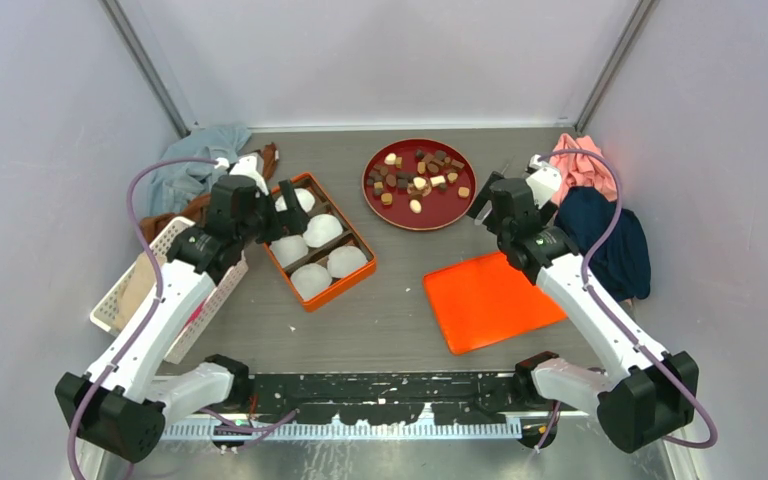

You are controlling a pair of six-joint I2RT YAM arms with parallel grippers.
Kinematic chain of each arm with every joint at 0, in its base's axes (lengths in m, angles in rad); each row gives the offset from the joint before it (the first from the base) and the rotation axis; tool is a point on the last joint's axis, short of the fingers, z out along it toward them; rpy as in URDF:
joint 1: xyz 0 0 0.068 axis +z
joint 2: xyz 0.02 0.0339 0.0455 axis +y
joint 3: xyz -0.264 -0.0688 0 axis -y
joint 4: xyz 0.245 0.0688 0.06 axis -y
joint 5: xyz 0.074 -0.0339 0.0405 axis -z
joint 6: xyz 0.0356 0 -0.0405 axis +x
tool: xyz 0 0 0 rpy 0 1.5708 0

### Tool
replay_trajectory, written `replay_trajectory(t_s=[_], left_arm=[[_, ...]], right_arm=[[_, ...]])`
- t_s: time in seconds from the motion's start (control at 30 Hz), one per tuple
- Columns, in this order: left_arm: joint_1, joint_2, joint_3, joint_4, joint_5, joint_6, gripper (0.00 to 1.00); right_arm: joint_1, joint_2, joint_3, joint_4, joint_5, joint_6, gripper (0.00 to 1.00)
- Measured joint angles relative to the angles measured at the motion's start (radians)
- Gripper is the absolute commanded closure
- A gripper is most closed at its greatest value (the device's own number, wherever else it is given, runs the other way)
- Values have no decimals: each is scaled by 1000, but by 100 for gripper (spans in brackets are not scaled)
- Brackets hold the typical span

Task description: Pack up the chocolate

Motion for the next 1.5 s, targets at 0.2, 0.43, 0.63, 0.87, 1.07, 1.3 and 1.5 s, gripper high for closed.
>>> replay_trajectory(t_s=[0.2,0.43,0.63,0.87,1.07,1.3,1.5], left_arm=[[0,-34,-40,39,103,58,0],[-123,1,-32,54,88,126,0],[-362,85,-19,51,27,159,0],[-374,96,-19,48,11,155,0],[-374,82,-20,47,11,137,0],[-374,53,-27,47,11,131,0],[-374,51,-37,46,11,129,0]], right_arm=[[0,1,-9,-1,-16,0,0],[-37,106,17,-32,-38,1,0],[-206,386,143,-56,-121,7,22],[-301,644,373,-81,-162,27,37],[-337,842,563,-100,-160,31,45],[-370,993,654,-125,-172,31,47],[-402,1049,684,-135,-199,24,74]])
